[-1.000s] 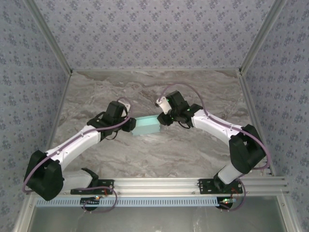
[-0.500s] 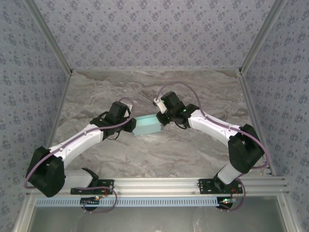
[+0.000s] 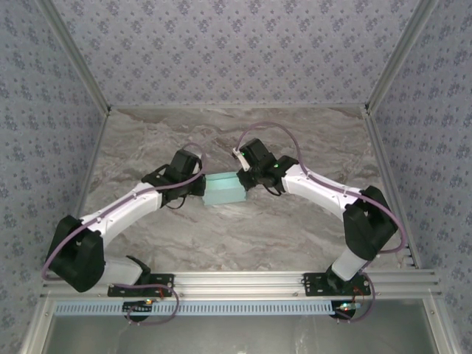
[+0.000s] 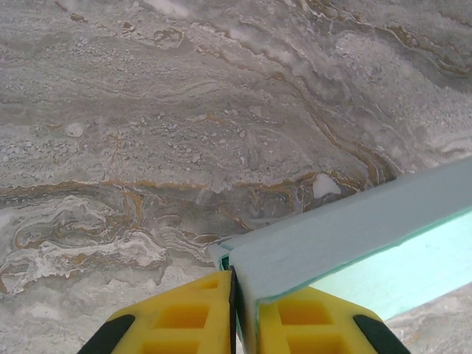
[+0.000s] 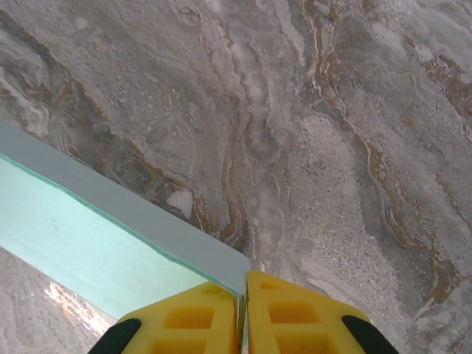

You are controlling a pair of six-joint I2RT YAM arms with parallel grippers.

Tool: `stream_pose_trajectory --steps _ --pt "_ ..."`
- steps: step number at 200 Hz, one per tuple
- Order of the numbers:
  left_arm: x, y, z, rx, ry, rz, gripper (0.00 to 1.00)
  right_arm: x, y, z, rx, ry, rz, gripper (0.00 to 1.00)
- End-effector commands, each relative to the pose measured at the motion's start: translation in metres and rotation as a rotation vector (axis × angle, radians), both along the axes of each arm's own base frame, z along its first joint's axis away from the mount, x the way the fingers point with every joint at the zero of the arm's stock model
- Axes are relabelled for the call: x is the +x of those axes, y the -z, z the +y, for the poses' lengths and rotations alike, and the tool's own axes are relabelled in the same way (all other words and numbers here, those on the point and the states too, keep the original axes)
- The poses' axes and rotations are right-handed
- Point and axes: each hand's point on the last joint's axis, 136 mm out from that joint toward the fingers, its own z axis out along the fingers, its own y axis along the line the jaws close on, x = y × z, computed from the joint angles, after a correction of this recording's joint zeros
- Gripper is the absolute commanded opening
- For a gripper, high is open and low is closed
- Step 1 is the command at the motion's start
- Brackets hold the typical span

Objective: Fold the paper box

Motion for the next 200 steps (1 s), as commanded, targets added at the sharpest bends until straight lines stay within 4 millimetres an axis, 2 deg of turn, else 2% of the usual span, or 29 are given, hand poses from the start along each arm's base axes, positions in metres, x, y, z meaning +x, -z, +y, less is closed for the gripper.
stream_pose_trajectory --steps 1,93,126,157,200 --pt "0.003 -0.012 -0.019 -0.070 0.013 0.011 0.13 -0.008 -0.007 0.021 0.050 -0.025 0.021 0.13" --pt "0.005 -0.026 -0.023 -0.119 -0.069 0.074 0.16 -0.010 -0.012 0.023 0.018 0.038 0.037 0.14" --pt "0.003 -0.013 -0.018 -0.081 -0.075 0.090 0.11 -0.008 -0.010 0.019 0.014 0.069 0.047 0.15" --pt "0.003 0.004 -0.016 -0.047 -0.076 0.107 0.11 -0.007 -0.010 0.017 0.052 0.108 0.106 0.18" --pt "0.004 0.017 -0.015 0.019 -0.074 0.112 0.09 -0.007 -0.026 0.027 0.114 0.118 0.147 0.24"
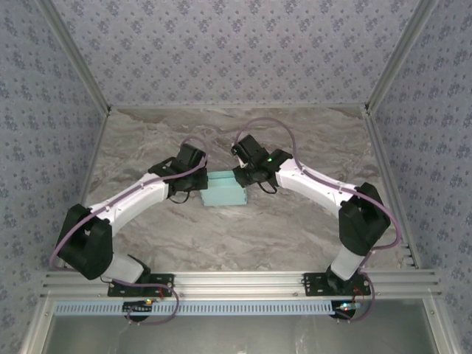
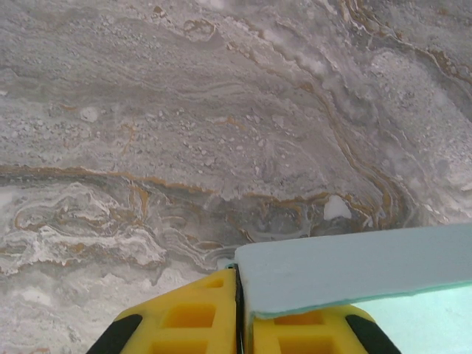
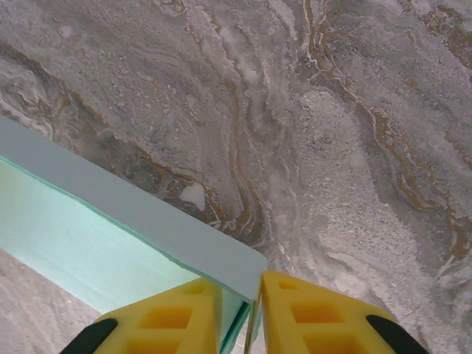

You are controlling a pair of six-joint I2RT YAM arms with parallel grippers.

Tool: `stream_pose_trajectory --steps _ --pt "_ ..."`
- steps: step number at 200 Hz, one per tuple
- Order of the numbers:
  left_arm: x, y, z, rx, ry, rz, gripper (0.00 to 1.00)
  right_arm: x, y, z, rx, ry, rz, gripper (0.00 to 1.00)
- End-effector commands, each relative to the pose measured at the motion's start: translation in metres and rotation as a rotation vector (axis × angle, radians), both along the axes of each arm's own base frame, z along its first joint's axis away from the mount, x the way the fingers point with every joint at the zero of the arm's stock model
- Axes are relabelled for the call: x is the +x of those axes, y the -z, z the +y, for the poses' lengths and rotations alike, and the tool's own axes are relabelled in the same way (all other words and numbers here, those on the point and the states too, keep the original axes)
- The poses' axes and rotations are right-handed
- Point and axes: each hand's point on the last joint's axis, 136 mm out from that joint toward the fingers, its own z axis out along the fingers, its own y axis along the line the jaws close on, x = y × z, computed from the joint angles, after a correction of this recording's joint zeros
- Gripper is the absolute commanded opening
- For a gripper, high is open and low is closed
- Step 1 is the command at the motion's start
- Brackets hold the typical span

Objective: Fold the paper box

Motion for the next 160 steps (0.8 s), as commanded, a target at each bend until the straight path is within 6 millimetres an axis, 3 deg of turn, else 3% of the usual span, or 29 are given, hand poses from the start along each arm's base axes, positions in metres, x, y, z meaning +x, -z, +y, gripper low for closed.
stream_pose_trajectory --steps 1,39,160 --pt "-0.009 0.012 -0.015 0.013 0.060 0.041 0.09 -0.006 -0.016 0.018 0.085 -0.008 0.044 0.24" --pt "-0.007 0.007 -0.015 0.059 0.075 0.006 0.07 -0.005 -0.016 0.006 0.025 0.033 0.048 0.21" --pt "-0.012 -0.003 -0.032 0.142 0.098 -0.074 0.07 -0.010 -0.013 0.015 0.085 0.110 0.158 0.10"
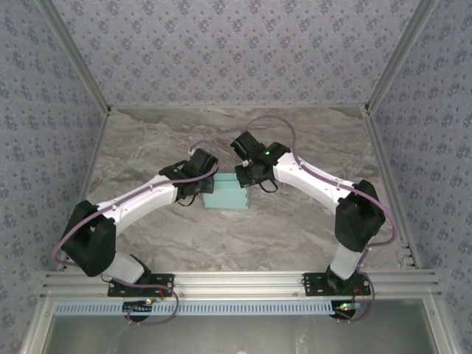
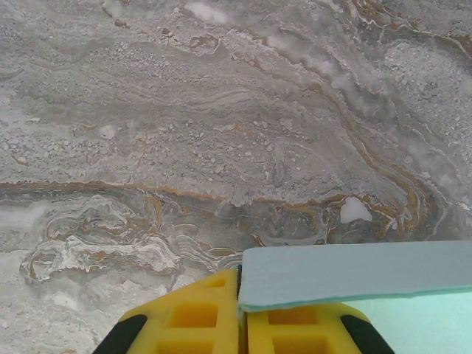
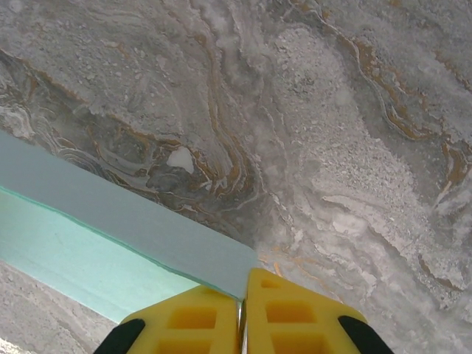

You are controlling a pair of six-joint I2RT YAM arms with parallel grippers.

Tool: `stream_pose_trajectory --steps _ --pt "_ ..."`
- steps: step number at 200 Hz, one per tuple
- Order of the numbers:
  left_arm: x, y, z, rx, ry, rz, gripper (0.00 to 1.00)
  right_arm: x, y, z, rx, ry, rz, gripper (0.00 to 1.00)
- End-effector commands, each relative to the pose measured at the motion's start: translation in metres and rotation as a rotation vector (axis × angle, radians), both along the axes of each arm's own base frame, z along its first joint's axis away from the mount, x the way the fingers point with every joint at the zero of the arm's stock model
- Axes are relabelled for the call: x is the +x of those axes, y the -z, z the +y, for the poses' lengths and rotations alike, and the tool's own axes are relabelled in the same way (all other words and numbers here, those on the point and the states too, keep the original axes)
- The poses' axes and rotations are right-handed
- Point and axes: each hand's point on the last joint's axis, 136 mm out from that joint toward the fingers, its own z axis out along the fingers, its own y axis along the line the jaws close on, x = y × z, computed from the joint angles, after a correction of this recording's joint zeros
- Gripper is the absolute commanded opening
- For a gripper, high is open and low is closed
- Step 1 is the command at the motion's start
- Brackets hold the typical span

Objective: Fold the paper box

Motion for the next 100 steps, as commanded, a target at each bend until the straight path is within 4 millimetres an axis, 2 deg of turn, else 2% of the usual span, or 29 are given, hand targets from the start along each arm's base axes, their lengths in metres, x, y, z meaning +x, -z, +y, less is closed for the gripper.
stream_pose_trajectory --steps 1,62,86,100 --pt "-0.006 0.000 -0.021 -0.006 0.063 0.005 0.07 0.003 -0.018 0.029 0.124 -0.007 0.008 0.10" --pt "-0.007 -0.003 -0.022 0.006 0.035 -0.037 0.07 -0.002 -0.015 0.039 0.218 0.060 0.111 0.08" --pt "-0.007 -0.004 -0.019 -0.010 0.004 -0.051 0.07 -0.002 -0.013 0.039 0.227 0.096 0.121 0.11" --pt "-0.008 -0.004 -0.017 -0.016 -0.012 -0.058 0.07 -0.003 -0.013 0.039 0.233 0.113 0.129 0.16"
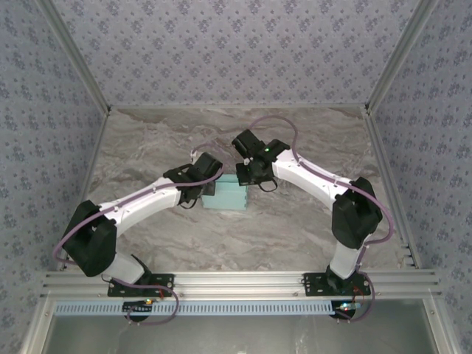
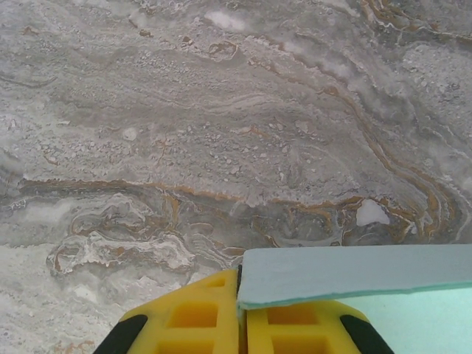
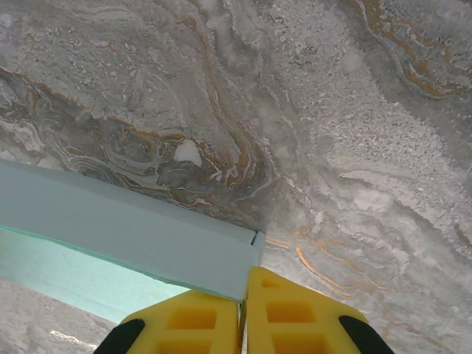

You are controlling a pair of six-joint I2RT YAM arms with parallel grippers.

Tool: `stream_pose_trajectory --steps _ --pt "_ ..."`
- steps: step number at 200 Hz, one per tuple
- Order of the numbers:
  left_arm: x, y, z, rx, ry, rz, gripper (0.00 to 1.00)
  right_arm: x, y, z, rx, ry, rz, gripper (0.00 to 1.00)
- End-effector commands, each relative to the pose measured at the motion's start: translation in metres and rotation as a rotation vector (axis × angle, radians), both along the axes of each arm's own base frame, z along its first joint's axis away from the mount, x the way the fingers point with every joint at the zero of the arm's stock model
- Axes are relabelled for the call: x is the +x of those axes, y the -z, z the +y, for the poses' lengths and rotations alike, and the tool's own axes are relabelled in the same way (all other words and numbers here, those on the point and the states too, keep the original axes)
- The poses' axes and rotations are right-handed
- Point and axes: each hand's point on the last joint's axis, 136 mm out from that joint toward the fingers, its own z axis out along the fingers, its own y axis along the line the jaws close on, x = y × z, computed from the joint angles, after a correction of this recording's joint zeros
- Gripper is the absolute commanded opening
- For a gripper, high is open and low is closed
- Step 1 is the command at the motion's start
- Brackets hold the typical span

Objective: Fold the paper box

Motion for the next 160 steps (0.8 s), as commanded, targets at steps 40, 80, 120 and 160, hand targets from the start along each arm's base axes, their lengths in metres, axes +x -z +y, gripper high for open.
stream_pose_trajectory --steps 40,80,120,160 --pt "-0.006 -0.006 -0.016 -0.096 0.002 -0.030 0.07 -0.005 -0.018 0.037 0.149 0.026 0.009 0.24" --pt "-0.005 -0.005 -0.015 -0.100 -0.006 -0.034 0.07 -0.004 -0.022 0.030 0.125 0.058 0.000 0.27" --pt "-0.004 -0.006 -0.014 -0.108 -0.022 -0.041 0.06 -0.005 -0.020 0.026 0.177 0.144 0.031 0.22" --pt "-0.005 -0.006 -0.020 -0.146 -0.013 -0.037 0.06 -0.006 -0.016 0.032 0.208 0.149 0.061 0.17"
